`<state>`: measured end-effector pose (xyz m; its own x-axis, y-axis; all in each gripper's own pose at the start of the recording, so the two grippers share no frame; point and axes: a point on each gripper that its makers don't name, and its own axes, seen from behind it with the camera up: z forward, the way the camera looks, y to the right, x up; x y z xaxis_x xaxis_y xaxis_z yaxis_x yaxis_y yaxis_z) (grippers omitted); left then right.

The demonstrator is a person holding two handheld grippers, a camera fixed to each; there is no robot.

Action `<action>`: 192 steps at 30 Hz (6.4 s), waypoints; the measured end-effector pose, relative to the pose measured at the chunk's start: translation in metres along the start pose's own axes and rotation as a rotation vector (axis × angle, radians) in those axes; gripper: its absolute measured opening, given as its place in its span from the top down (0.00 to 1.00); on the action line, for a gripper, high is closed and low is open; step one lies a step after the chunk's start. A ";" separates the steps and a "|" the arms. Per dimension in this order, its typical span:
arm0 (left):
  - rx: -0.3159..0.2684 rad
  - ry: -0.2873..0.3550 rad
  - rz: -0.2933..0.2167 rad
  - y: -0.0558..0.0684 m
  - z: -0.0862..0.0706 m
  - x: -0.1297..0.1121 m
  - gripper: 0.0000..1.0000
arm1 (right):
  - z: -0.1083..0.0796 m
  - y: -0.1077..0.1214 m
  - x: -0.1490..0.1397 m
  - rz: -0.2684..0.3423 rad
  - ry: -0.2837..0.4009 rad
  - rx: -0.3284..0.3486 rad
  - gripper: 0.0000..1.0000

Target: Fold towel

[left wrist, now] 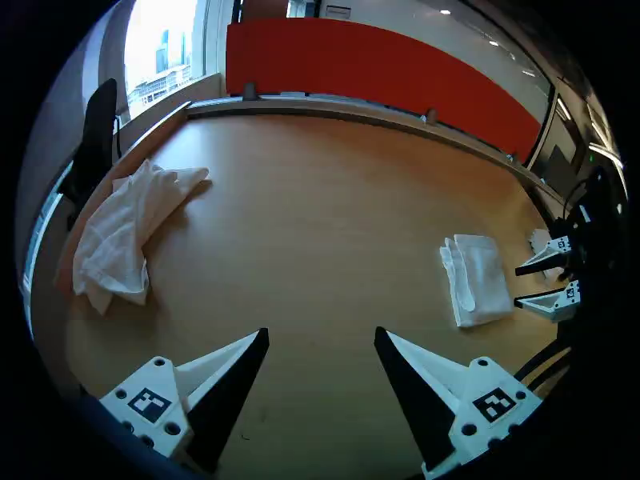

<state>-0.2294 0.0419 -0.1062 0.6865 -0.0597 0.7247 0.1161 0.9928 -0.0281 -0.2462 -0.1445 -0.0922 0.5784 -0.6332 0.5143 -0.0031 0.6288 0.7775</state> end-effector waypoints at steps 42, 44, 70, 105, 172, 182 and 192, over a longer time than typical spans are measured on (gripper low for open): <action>-0.009 -0.004 0.013 0.007 0.001 -0.001 0.01 | 0.008 0.003 -0.072 0.070 -0.129 -0.016 0.60; -0.010 -0.004 0.011 0.007 0.001 -0.001 0.01 | 0.008 0.002 -0.073 0.068 -0.132 -0.019 0.61; -0.013 -0.007 0.017 0.005 0.001 -0.004 0.02 | 0.011 0.005 -0.069 0.095 -0.108 -0.040 0.94; -0.038 0.079 0.023 0.005 -0.019 0.020 0.02 | -0.080 0.048 0.125 -0.158 0.151 -0.213 0.95; -0.010 0.056 0.061 0.020 -0.018 0.023 0.02 | -0.199 0.318 0.011 0.098 -0.009 -0.527 0.95; -0.006 0.050 0.065 0.025 -0.017 0.023 0.02 | -0.205 0.340 -0.004 0.138 -0.024 -0.545 0.95; -0.013 0.054 0.077 0.033 -0.015 0.028 0.02 | -0.213 0.341 -0.019 0.158 -0.034 -0.555 0.95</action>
<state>-0.1953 0.0713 -0.0971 0.7312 0.0112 0.6821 0.0706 0.9932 -0.0921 -0.0845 0.1785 0.0859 0.5791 -0.5207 0.6273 0.3461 0.8537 0.3891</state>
